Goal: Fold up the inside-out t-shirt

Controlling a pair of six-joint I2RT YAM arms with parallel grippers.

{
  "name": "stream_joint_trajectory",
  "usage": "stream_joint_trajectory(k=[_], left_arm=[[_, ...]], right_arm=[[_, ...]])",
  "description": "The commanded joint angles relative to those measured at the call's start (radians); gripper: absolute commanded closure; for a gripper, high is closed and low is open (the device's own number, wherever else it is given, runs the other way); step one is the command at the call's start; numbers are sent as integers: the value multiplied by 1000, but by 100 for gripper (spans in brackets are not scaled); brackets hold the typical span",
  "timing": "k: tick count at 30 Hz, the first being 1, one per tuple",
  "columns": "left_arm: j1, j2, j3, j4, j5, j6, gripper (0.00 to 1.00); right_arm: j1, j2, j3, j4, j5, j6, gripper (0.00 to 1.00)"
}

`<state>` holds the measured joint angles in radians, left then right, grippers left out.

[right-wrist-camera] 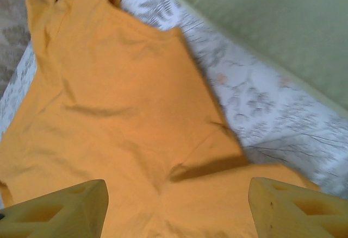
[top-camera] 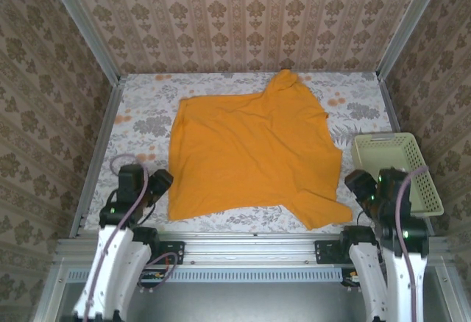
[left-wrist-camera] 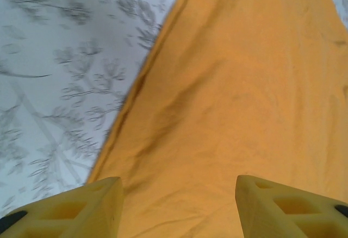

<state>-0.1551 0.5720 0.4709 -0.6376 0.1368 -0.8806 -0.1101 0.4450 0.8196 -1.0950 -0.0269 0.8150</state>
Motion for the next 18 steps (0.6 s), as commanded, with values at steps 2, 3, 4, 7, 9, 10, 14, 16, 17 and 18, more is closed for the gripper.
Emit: stream_joint_trajectory(k=[2,3,4,7,9,10,14,16,17,18], left_arm=[[-112,273,188,209,-71,126,41],[-130,345,230,230,-86,140,40],[-141,393,267,257,-87,154,40],[-156,581,382,321,-76,180,40],[-155,695,459,342,-67,192,39],[-155,752,498,352,-62,201,39],[-142,965,654,377,-47,231,37],[-121,1065,726,385,-20,233,37],[-108,1112,760,394,-1,236,37],[-94,1156,795,398,6,235,37]], right_arm=[[67,258,35,304,-138,-146,28],[104,317,54,352,-114,-161,28],[137,376,75,392,-93,-180,28],[231,589,176,489,-47,-253,26],[254,742,256,544,-68,-290,26],[259,826,309,555,-72,-301,26],[263,1120,513,599,-82,-327,25],[263,1279,644,589,-87,-335,25],[263,1354,711,575,-87,-338,26],[262,1422,774,566,-88,-341,26]])
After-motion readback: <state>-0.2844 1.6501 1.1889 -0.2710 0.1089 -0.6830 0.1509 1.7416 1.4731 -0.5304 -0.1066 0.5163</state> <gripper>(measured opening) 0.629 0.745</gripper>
